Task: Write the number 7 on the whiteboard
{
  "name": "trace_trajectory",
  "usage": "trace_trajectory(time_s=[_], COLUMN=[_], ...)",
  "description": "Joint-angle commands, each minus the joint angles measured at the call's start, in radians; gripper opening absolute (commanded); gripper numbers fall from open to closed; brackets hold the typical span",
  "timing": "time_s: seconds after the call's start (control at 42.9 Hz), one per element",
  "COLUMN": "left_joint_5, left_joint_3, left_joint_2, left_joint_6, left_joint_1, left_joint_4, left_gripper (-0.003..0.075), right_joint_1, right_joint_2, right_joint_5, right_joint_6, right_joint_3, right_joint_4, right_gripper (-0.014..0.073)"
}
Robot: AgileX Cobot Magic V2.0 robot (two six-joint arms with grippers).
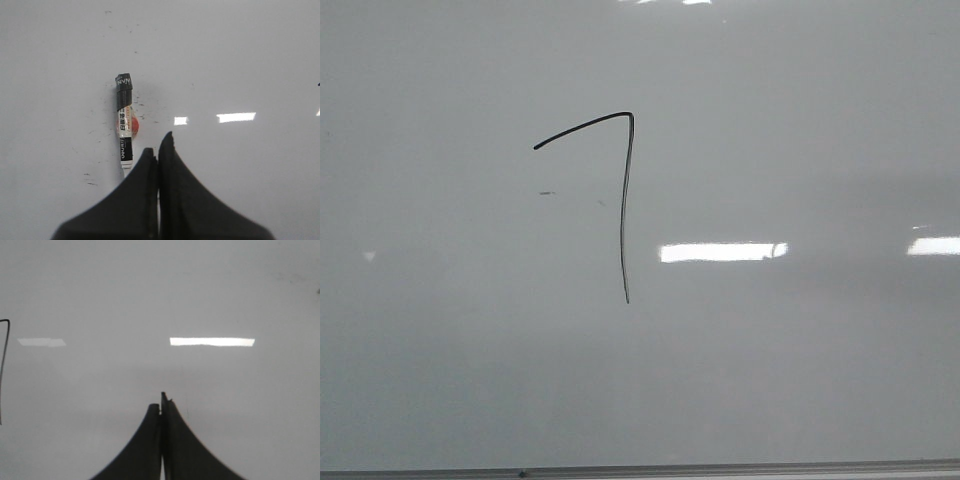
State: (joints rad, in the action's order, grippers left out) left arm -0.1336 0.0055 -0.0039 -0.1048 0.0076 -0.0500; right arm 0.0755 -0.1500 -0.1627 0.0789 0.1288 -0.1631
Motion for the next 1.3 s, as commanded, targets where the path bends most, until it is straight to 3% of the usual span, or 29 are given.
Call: trace_trajectory(time_s=[0.0,0.326,1.281], left_joint_5=[0.087,0.087,0.087], left_joint_3=[0.005,0.005,0.005], left_joint_2=[-0.015,-0.015,-0.015], left_joint_6=[0.011,0.011,0.011], left_joint_1=[0.002,0.002,0.002], left_joint_4=[-0.001,-0.001,-0.001], left_gripper=[-0.002,-0.002,-0.002], right_joint_1=[-0.011,-0.029,-0.029], right_joint_2=[0.053,0.182,0.18], right_joint_5=[0.096,0.042,0.043], right_joint_6=[-0.057,-0.073,-0.073], right_joint_3=[-0.06,-0.152,-0.152], right_joint_4=[0.068,0.081,0.081], right_gripper=[-0.0067,-0.0067,-0.0067])
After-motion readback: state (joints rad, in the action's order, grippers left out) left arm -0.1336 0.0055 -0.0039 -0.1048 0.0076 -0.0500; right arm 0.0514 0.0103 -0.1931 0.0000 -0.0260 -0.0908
